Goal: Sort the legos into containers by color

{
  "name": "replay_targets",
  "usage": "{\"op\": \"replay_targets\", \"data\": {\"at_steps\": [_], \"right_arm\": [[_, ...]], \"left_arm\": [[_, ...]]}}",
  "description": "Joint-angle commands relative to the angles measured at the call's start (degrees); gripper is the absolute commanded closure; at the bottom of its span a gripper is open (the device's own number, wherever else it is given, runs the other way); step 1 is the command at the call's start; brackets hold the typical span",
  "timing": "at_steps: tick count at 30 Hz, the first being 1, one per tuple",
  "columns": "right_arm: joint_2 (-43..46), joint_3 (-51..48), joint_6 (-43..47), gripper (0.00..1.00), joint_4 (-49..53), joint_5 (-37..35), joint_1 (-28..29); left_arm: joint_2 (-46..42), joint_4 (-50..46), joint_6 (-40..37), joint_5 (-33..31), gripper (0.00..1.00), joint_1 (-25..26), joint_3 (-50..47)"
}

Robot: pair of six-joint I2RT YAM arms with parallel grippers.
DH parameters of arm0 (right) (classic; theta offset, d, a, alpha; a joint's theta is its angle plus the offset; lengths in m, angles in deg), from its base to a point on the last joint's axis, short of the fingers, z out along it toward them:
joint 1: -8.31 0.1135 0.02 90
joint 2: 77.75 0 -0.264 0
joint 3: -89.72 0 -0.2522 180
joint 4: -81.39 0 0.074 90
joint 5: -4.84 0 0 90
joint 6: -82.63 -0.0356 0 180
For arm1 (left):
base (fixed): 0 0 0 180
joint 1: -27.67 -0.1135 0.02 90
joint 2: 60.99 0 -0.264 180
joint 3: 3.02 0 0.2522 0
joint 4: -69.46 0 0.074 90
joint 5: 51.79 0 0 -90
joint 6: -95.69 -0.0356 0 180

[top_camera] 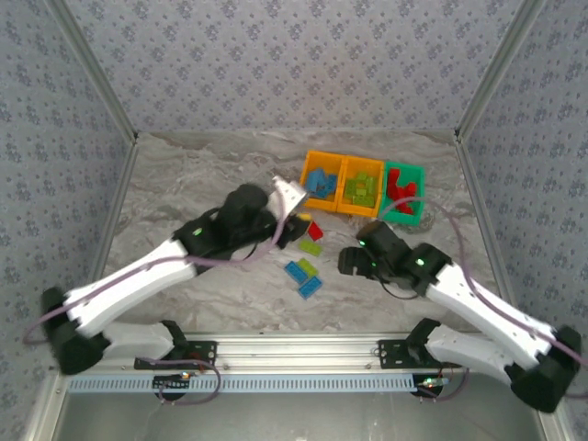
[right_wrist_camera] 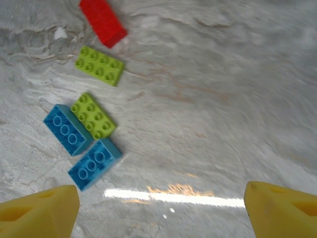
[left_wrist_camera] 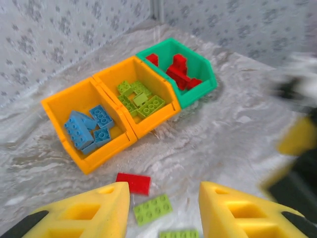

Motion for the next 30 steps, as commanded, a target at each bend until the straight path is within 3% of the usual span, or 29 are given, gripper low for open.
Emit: {"op": "replay_targets", "data": {"at_steps": [1, 4, 7, 10, 13, 18, 25, 30], "right_arm": [[-9.34, 5.31, 6.63, 0.10, -9.00, -1.73, 0.88], [-19.12, 10.61, 8.10, 0.09, -12.94, -1.51, 0.14], [-29.21, 15.53, 12.42, 0.09, -14.51, -4.60, -1.12], [-38.80, 22.79, 12.46, 0.09, -12.46, -4.46, -2.88], [-45.88, 27.51, 13.57, 0.10, -12.60, -4.23, -2.90], [-54.62, 33.06, 15.33, 0.14, -11.87, -6.29, -3.97], [-59.52, 34.44, 16.19, 0.34, -12.84, -3.16, -5.42], [-58.33, 33.01, 15.88, 0.61, -13.10, -3.06, -4.97]], "left_arm": [[-10.60, -10.20, -6.43, -1.53, 0.56, 0.72, -7.36], [-19.33, -17.63, -10.71, 0.98, 0.44, 0.81, -12.19], [-24.59, -18.89, -15.05, 1.16, 0.28, 0.82, -16.64], [-25.97, -18.39, -19.82, 3.62, 0.13, 0.06, -19.39], [-26.10, -18.41, -21.16, 4.92, 0.05, -0.33, -19.73], [-26.21, -18.16, -21.72, 6.73, 0.01, -0.68, -21.62], [-25.01, -18.48, -21.22, 5.89, 0.01, -0.68, -22.00], [-25.01, -18.19, -21.37, 5.38, 0.01, -0.68, -21.97]]}}
